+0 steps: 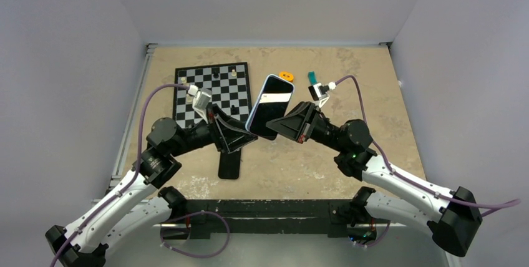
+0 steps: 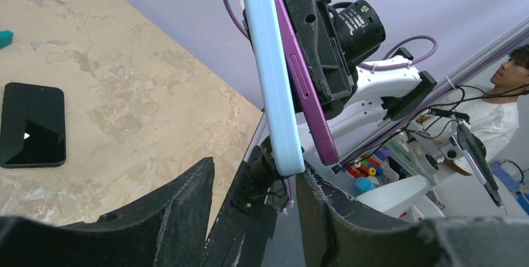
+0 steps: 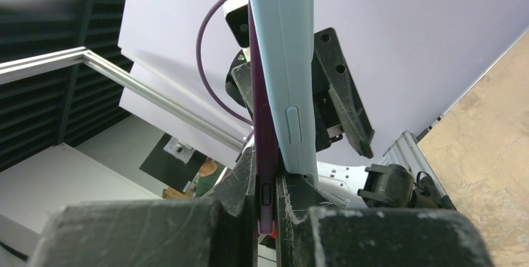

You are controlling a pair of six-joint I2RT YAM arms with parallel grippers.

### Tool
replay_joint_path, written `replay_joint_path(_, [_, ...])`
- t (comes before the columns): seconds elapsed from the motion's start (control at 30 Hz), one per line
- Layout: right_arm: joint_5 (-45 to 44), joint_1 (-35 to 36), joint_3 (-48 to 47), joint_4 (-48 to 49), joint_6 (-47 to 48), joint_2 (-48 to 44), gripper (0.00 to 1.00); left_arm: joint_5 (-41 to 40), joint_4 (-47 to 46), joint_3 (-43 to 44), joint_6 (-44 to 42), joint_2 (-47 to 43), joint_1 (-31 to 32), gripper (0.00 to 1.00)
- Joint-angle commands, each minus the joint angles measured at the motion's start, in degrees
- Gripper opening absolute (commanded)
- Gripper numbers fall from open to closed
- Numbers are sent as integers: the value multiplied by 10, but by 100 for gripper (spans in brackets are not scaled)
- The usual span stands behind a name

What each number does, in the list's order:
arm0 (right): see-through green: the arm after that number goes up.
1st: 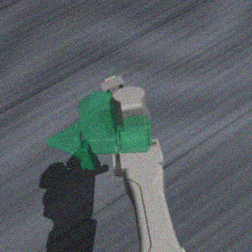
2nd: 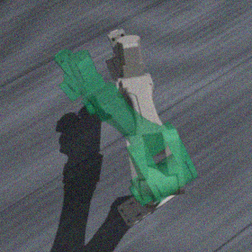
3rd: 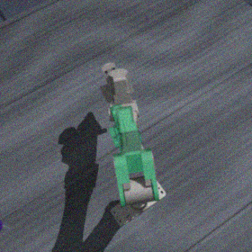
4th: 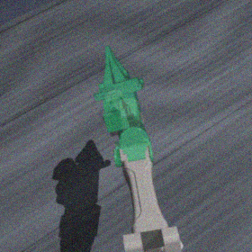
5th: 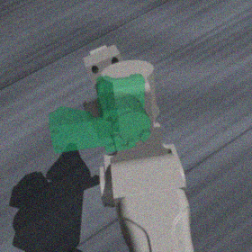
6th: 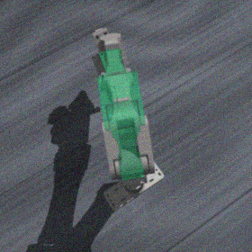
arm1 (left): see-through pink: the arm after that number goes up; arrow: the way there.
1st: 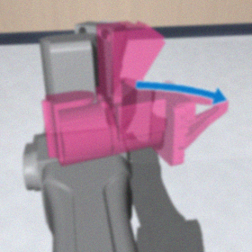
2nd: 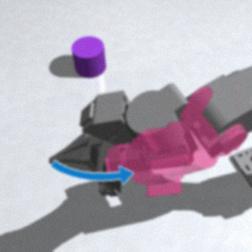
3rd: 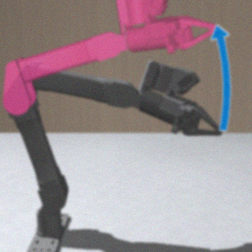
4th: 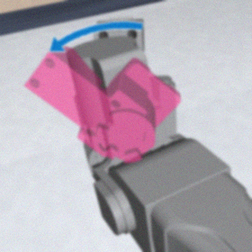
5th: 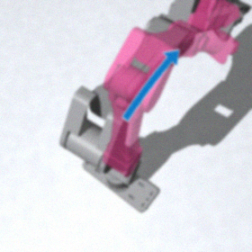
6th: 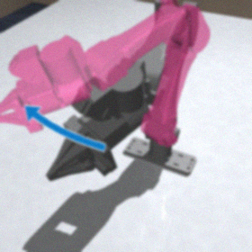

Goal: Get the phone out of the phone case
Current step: Remove the phone case from the phone.

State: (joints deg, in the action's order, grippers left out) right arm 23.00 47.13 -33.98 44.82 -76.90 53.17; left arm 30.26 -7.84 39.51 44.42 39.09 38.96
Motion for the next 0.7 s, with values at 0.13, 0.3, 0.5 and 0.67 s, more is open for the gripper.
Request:
replay_joint_path(0.13, [1, 7, -9, 56, -4, 0, 0, -91, -59, -4, 62, 15, 1, 60])
replay_joint_path(0.3, [-1, 9, -4, 63, -10, 8, 0, -93, -106, -15, 83, 23, 1, 67])
replay_joint_path(0.5, [-3, 16, -10, 64, -9, 12, 0, -128, -115, -19, 107, 18, 1, 65])
replay_joint_path(0.67, [-5, 19, -19, 48, 3, 12, 0, -120, -113, -4, 109, 37, 1, 33])
